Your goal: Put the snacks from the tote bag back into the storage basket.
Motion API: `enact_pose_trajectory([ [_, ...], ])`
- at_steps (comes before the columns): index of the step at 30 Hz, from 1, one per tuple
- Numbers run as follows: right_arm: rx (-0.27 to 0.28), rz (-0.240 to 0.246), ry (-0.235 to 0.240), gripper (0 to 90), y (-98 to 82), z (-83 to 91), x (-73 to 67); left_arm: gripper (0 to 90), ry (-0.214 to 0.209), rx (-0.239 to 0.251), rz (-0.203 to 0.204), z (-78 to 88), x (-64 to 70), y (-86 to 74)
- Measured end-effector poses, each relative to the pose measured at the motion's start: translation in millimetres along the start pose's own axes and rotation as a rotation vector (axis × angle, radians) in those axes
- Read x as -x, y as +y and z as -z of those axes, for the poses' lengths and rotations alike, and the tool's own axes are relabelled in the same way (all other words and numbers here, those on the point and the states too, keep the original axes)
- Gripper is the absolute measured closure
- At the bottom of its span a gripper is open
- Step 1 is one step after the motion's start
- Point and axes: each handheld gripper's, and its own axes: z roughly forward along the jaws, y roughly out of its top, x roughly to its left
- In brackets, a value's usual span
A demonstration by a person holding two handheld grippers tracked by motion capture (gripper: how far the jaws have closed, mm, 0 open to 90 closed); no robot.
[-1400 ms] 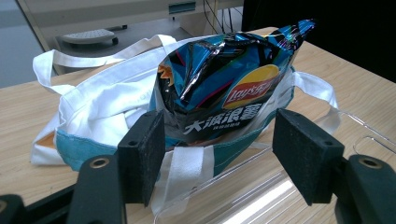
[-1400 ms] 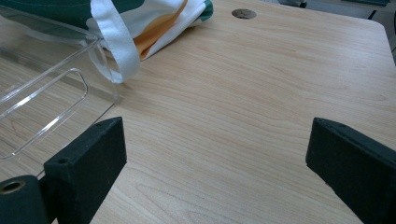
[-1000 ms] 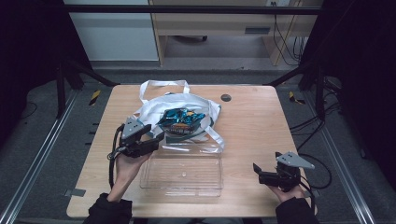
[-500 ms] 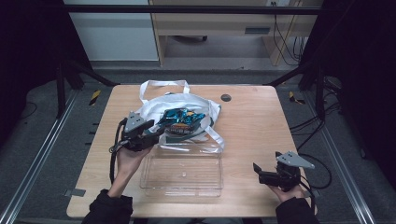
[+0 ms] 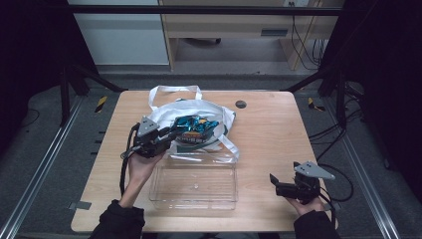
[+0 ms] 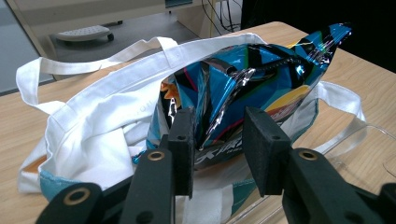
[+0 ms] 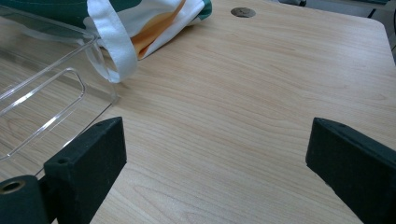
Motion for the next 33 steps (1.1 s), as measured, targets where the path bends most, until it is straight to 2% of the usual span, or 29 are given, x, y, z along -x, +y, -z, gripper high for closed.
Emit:
enact_pose_trajectory([
  [10,0.0,-0.003,0.003,5.4,0.1,-0.2,-0.1,62.2,0.026,-0.003,-0.033,-10.8,6.4,10.2],
  [15,-0.001,-0.001,0.005,5.4,0.0,-0.3,-0.3,69.6,0.022,-0.008,-0.012,-15.0,3.3,10.8],
  [18,-0.002,-0.002,0.006,5.4,0.0,-0.6,-0.3,76.8,0.027,-0.01,-0.014,-15.1,2.8,11.9],
  [25,-0.003,-0.003,0.006,5.4,0.1,-0.5,-0.3,87.2,0.036,-0.011,-0.015,-15.8,4.1,12.7],
  [33,-0.004,-0.005,0.009,5.4,0.1,-0.3,-0.2,89.4,0.018,0.025,0.018,-12.3,5.5,14.3],
])
